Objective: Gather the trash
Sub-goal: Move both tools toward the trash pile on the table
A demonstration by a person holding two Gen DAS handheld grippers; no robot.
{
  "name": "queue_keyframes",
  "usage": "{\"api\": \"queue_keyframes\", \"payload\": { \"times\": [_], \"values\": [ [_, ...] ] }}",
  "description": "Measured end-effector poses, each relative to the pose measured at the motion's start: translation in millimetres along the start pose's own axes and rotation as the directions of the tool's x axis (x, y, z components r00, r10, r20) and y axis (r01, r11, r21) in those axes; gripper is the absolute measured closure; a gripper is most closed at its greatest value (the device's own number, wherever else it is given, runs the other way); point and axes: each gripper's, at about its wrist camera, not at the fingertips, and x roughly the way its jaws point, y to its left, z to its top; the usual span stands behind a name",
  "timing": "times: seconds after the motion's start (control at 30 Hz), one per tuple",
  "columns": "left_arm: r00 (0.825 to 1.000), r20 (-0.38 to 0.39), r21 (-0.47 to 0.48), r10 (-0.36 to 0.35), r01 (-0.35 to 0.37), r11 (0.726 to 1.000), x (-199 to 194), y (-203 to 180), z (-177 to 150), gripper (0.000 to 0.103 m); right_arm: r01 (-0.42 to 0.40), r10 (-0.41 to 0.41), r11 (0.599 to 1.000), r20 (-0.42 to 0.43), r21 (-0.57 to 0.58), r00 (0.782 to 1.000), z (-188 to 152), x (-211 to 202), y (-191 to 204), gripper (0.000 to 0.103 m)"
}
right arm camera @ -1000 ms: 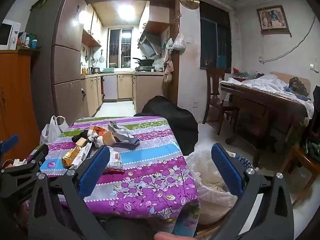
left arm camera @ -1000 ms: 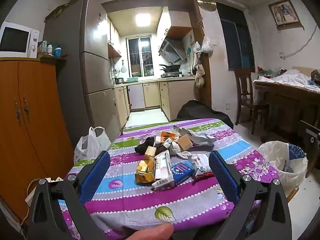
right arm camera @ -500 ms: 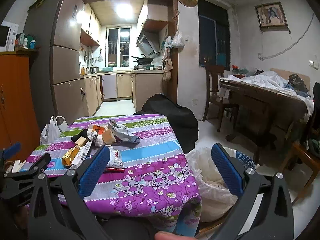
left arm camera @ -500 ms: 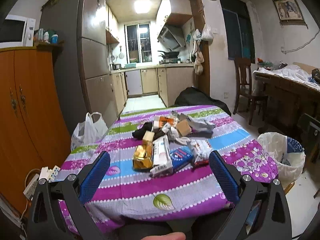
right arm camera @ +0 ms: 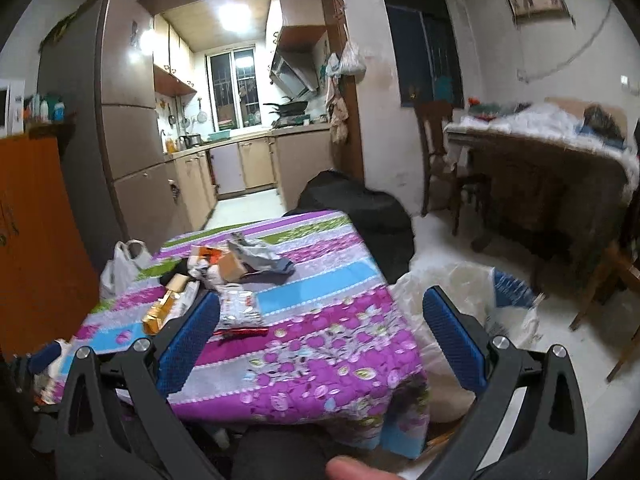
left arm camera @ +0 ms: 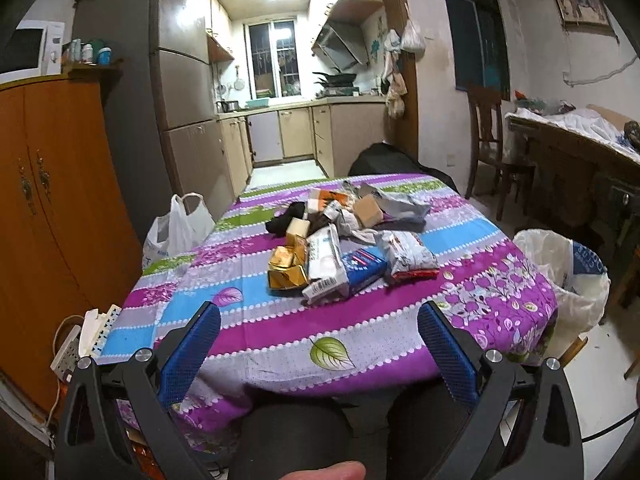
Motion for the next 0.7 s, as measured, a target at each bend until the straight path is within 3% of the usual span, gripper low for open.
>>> {"api": "queue_keyframes", "payload": {
  "times": [0.17, 0.27, 0.43, 0.7],
  "values": [
    [0.998, -0.033, 0.000, -0.056, 0.056, 0.998, 2.0, 1.4, 0.3, 0.005, -0.031, 0.034, 0.998, -0.062, 0.047, 0.997, -6.2, 9.5, -7.4, 0.005],
    [1.000, -0.023, 0.017, 0.001, -0.001, 1.000, -1.0, -0.2, 4.0, 0.005, -0.049, 0.053, 0.998, -0.078, 0.049, 0.996, -7.0, 11.3, -7.5, 0.005],
    [0.992, 0.107, -0.027, 0.065, -0.062, 0.998, -25.8, 17.7, 39.4, 0.005, -0.063, 0.066, 0.997, -0.088, 0.041, 0.994, -0.2, 12.0, -4.3, 0.005],
    [0.941, 0.307, -0.029, 0.140, -0.138, 0.990, -69.6, 27.3, 79.1, 0.005, -0.098, 0.098, 0.995, -0.066, -0.004, 0.993, 14.9, 14.7, 13.7, 0.005]
  ]
}}
